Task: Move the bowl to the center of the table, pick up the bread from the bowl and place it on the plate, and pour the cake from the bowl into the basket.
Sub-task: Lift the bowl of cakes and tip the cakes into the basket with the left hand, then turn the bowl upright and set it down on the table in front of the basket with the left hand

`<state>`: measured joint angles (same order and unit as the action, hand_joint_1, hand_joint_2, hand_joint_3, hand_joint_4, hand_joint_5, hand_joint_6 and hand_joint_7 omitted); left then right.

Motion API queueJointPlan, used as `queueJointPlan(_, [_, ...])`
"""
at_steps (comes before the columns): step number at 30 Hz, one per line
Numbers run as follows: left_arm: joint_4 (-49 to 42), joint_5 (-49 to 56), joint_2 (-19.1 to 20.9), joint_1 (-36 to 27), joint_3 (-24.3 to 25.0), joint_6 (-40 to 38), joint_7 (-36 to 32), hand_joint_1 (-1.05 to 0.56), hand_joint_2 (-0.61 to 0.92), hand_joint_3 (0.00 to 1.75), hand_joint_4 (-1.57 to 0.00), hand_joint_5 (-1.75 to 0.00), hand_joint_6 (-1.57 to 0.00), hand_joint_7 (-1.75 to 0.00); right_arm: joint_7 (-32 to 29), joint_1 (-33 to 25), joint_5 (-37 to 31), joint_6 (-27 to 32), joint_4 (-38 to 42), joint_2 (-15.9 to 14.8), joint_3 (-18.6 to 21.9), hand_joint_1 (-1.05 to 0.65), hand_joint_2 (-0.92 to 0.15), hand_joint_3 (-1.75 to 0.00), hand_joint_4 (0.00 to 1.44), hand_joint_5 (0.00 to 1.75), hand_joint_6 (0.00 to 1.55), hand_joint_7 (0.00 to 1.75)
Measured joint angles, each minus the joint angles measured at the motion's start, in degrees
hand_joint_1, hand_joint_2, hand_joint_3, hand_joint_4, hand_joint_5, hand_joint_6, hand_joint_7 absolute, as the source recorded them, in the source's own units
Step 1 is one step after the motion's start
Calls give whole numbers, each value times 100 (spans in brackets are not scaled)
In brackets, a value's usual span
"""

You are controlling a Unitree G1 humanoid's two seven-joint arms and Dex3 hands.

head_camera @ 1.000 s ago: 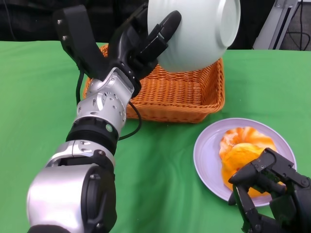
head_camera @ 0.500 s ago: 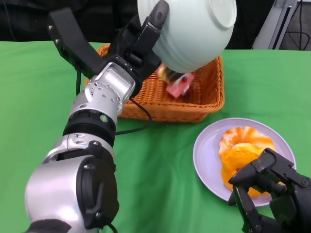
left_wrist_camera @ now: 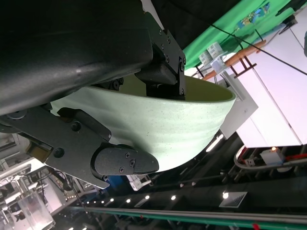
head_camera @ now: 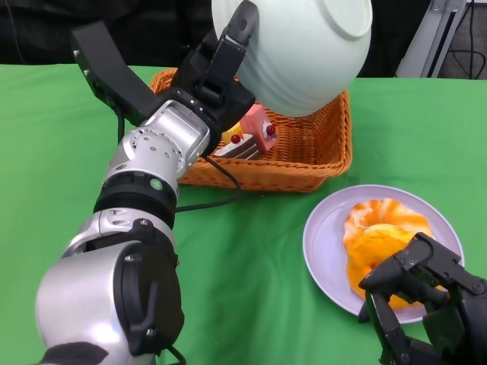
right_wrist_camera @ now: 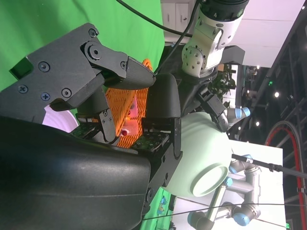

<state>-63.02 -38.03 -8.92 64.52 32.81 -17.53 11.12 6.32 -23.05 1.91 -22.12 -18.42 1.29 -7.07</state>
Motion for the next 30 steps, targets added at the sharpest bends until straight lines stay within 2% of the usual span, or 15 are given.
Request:
queueJointPlan(7, [143,374,12,-10,-438,268,183,-18,85,68,-80,-175,-67,-159,6,-16,9,0,-2,-1,4,-16,-53,-101,72,161,62,143])
queueJointPlan(13, [566,837,29,-74,-999,811,743,-20,91,61,-77,-175,-67,-150,6,-20,6,0,-8,-3,17,-18,-54,-100,72,161,62,142])
queueJointPlan(18, [951,1226,231,-269,-1479,1213,1505,-25,79,73,-80,-170,-86,-132,4,-24,2,2,-14,-4,31,-17,-53,-101,72,160,63,142])
queueJointPlan(20, [1147,1286,330,-324,-1600,1206,1664,-24,77,76,-81,-168,-88,-128,5,-23,3,5,-14,-4,37,-17,-53,-100,71,160,63,141])
queueJointPlan(23, [1478,1405,509,-383,-1772,1181,1787,-23,77,76,-81,-168,-87,-129,5,-24,3,8,-15,-4,40,-17,-53,-101,72,160,63,141])
queueJointPlan(25, [1775,1597,635,-489,-1978,1223,1835,-23,73,81,-81,-173,-82,-140,6,-18,1,13,-16,-6,41,-17,-53,-102,72,160,63,141])
queueJointPlan(27, [2088,1909,776,-710,-2251,1547,1930,-24,72,83,-79,-174,-75,-148,8,-17,2,16,-19,-8,44,-16,-53,-103,72,160,63,141])
queueJointPlan(30, [2296,2250,910,-1020,-2522,2064,2026,-28,70,83,-78,-174,-71,-150,32,-13,9,16,-19,-15,48,-16,-52,-104,72,160,63,141])
